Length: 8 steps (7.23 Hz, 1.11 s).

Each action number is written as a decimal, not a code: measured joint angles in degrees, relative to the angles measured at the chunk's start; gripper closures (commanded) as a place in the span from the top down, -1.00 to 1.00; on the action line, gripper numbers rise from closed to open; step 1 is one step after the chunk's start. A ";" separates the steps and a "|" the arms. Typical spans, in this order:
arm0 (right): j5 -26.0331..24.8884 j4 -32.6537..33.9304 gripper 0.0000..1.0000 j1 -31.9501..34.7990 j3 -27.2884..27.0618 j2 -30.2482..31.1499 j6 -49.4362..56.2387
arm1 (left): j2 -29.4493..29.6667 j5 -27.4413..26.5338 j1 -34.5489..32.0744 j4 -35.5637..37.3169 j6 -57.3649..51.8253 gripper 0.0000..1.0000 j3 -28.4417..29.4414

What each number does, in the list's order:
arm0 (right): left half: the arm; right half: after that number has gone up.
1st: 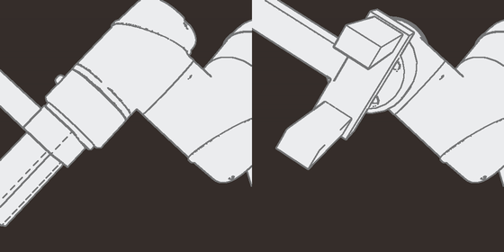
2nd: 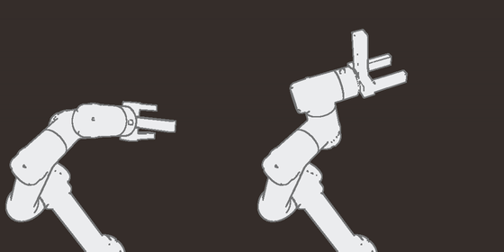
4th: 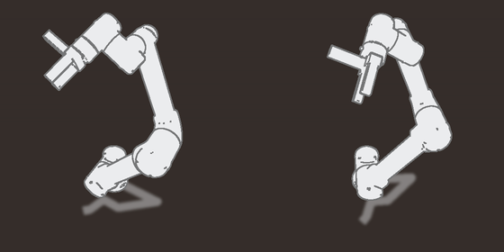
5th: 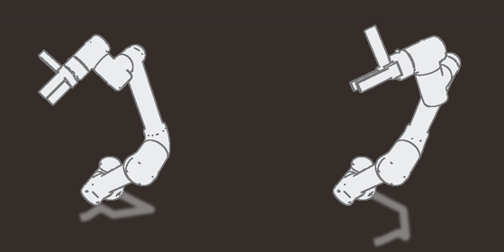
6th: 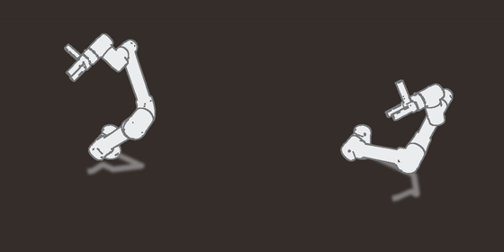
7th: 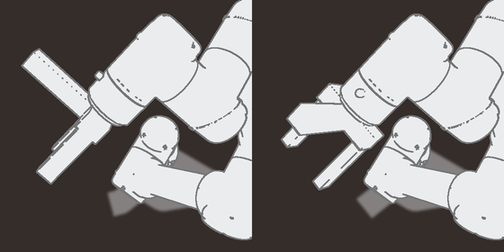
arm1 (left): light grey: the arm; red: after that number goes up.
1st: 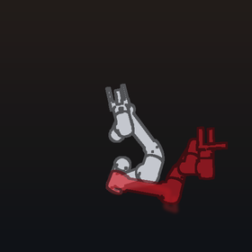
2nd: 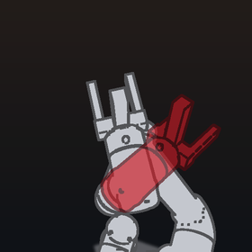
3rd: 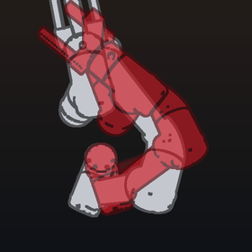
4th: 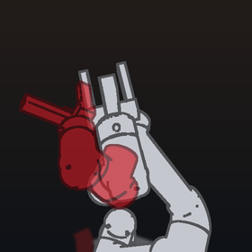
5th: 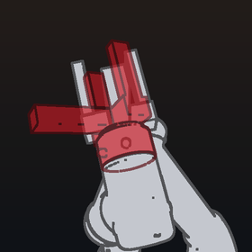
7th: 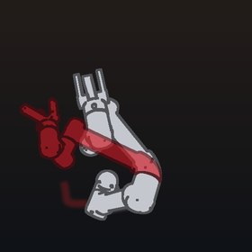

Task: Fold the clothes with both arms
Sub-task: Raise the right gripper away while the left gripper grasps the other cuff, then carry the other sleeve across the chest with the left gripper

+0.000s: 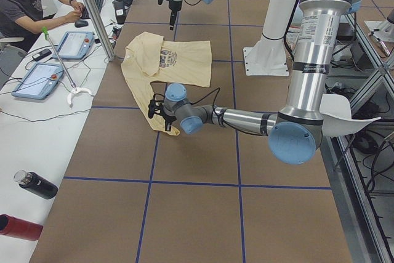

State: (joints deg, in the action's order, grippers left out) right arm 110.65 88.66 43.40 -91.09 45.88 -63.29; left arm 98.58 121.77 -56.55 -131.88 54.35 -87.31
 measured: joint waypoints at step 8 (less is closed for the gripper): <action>5.74 10.00 0.99 8.26 -5.69 11.03 16.16 | 37.01 20.80 -7.64 16.90 26.24 -1.00 2.91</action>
State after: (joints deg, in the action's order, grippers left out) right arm 116.38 98.66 51.66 -96.77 56.91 -47.13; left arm 135.58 142.57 -64.19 -114.98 80.60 -84.40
